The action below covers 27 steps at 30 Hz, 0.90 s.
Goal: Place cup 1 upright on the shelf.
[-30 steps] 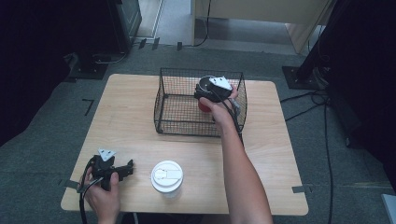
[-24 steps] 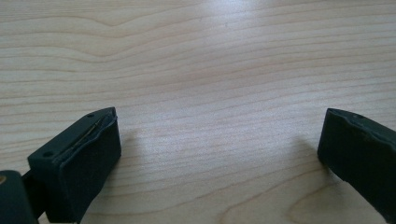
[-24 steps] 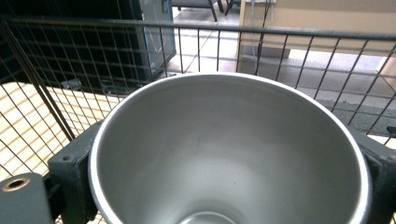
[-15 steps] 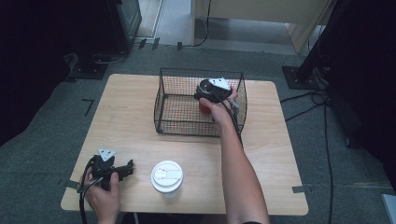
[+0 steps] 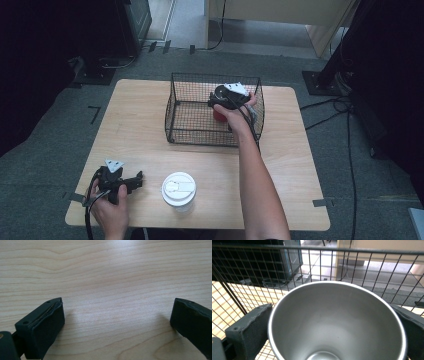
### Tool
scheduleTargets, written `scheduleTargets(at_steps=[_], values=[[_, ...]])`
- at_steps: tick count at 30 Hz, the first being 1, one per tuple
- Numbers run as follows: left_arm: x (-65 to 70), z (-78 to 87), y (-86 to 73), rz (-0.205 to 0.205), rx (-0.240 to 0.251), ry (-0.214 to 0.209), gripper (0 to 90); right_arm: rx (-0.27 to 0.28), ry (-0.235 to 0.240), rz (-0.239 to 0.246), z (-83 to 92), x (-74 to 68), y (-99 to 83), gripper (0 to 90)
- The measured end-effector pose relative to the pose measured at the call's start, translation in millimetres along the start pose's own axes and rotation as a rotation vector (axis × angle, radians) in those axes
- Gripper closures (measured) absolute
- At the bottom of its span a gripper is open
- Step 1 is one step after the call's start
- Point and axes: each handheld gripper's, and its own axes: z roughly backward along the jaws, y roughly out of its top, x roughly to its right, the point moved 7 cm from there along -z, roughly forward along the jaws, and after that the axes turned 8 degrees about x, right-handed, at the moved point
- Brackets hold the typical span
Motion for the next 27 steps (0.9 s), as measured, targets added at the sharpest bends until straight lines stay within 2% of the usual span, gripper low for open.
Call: scheduleTargets(at_steps=[15, 23, 27], values=[[0.0, 0.0, 0.0, 0.000, 0.000, 0.000, 0.0, 0.065, 0.015, -0.023, 14.7, 1.4, 24.2, 0.0], [0.3, -0.4, 0.3, 0.000, -0.001, -0.001, 0.0, 0.109, 0.053, -0.030, 35.9, -8.4, 42.9, 0.0], [0.3, -0.4, 0.3, 0.000, -0.001, -0.001, 0.0, 0.142, 0.073, -0.039, 53.9, -11.3, 51.1, 0.0]])
